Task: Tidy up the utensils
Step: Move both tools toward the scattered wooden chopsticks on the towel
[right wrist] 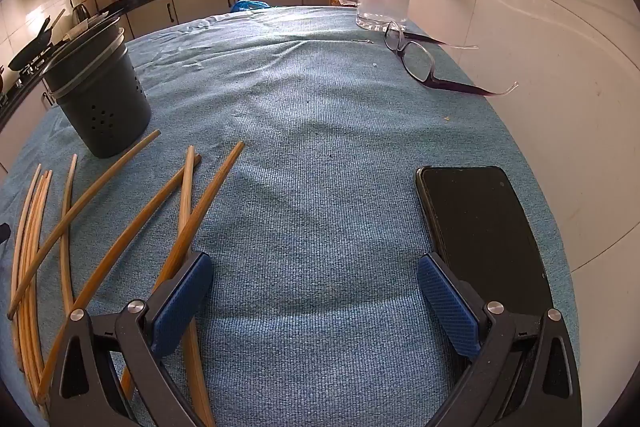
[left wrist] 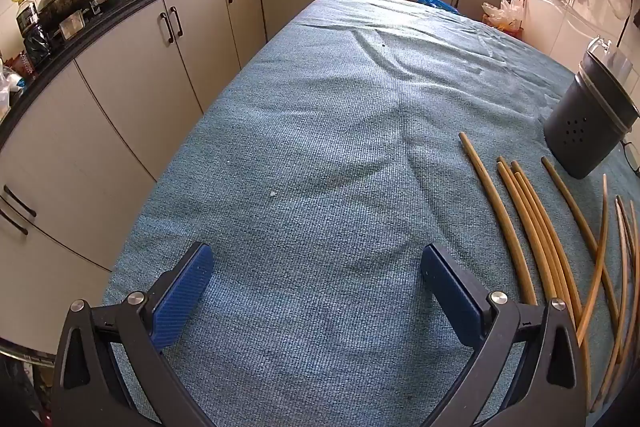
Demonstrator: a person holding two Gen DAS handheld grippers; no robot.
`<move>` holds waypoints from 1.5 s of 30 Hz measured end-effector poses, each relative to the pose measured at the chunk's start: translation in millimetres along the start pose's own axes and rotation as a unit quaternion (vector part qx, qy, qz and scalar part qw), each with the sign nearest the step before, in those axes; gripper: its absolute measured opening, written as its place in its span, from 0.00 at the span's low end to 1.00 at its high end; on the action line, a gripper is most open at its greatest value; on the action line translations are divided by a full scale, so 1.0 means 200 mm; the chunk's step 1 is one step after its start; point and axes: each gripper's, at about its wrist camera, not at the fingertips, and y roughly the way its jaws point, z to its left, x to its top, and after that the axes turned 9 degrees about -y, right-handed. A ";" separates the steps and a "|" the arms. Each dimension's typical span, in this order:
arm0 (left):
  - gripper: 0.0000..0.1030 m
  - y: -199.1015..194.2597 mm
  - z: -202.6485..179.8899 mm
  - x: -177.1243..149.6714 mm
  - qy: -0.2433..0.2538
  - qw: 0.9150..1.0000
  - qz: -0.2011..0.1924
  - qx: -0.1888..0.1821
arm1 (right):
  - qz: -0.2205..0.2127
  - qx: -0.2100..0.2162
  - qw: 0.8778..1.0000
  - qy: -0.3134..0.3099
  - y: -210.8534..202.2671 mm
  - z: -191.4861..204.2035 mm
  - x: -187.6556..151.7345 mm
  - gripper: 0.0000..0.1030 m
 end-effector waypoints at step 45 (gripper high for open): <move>1.00 -1.19 -0.45 -0.39 0.073 0.988 -0.130 -0.042 | -0.087 0.081 0.990 -0.076 -1.06 0.11 -0.07 0.91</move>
